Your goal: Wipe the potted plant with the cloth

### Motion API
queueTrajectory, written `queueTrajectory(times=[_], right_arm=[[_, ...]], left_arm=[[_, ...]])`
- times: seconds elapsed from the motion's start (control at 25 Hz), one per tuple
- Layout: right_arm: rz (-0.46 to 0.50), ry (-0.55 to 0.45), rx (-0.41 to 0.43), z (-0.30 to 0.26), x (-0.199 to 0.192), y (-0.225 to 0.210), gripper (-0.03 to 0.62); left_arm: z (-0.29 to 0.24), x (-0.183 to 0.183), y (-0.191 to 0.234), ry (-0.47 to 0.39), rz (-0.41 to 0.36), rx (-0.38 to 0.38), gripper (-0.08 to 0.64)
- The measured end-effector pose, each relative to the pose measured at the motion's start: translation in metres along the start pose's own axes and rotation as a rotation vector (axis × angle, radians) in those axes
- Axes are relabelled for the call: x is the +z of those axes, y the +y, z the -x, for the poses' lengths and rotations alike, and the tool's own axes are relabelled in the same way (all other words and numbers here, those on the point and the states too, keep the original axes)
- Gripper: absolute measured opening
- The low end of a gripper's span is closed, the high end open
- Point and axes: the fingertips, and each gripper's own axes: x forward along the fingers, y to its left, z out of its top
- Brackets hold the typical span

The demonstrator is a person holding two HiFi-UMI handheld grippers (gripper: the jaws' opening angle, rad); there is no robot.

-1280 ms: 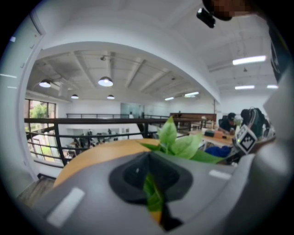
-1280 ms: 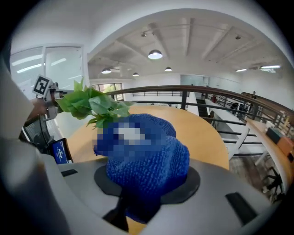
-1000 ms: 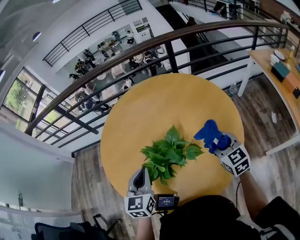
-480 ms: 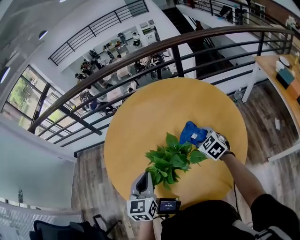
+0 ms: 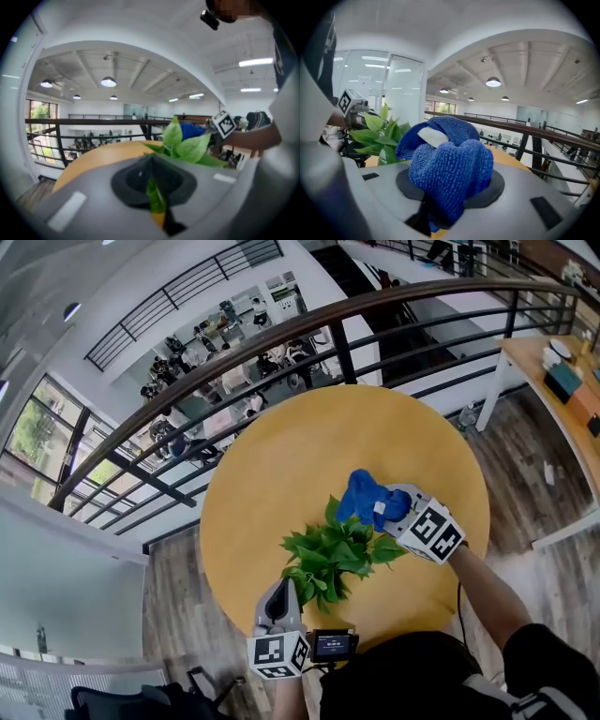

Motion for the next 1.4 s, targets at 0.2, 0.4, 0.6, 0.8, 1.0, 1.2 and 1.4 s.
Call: queueTrajectory(times=[0.2, 0.4, 0.6, 0.8, 1.0, 1.2, 1.4], right_arm=[[0.056, 0.236, -0.03, -0.031, -0.053, -0.004, 0.164], [-0.001, 0.349, -0.174, -0.004, -0.094, -0.05, 0.164], [0.043, 0.159, -0.093, 0.017, -0.039, -0.026, 0.164], [0.088, 0.334, -0.043, 0.028, -0.094, -0.008, 0.164], [0.066, 0.429, -0.165, 0.068, -0.136, -0.035, 0.164], [0.068, 0.143, -0.204, 0.102, -0.044, -0.013, 0.164], [0.015, 0.035, -0.101, 0.109, -0.023, 0.048, 0.164]], left_arm=[[-0.004, -0.001, 0.001, 0.002, -0.002, -0.008, -0.002], [-0.001, -0.001, 0.003, 0.0, -0.003, -0.012, -0.001], [-0.002, -0.001, 0.005, -0.002, -0.004, -0.005, 0.0], [-0.002, 0.0, 0.004, 0.002, -0.003, 0.001, -0.002], [-0.002, 0.001, 0.004, 0.002, -0.009, -0.002, -0.002], [-0.003, 0.001, 0.001, 0.003, -0.013, -0.007, -0.002], [-0.004, 0.001, 0.0, 0.003, -0.015, -0.006, -0.001]])
